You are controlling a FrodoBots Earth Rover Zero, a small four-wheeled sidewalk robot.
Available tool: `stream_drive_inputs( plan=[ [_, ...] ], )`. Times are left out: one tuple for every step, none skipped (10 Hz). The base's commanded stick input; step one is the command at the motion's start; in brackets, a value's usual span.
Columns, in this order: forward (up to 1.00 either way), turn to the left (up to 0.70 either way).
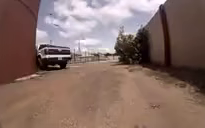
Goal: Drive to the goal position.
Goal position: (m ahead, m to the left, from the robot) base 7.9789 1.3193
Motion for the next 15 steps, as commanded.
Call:
stream_drive_inputs(
  plan=[
    [0.85, 0.34],
    [0.85, 0.34],
    [0.85, 0.34],
    [0.85, 0.27],
    [0.85, 0.03],
    [0.85, 0.00],
    [0.85, 0.00],
    [0.85, 0.00],
    [0.85, 0.00],
    [0.85, 0.00],
    [0.85, 0.00],
    [0.85, 0.00],
    [0.85, 0.00],
    [0.85, 0.00],
    [0.85, 0.00]
  ],
)
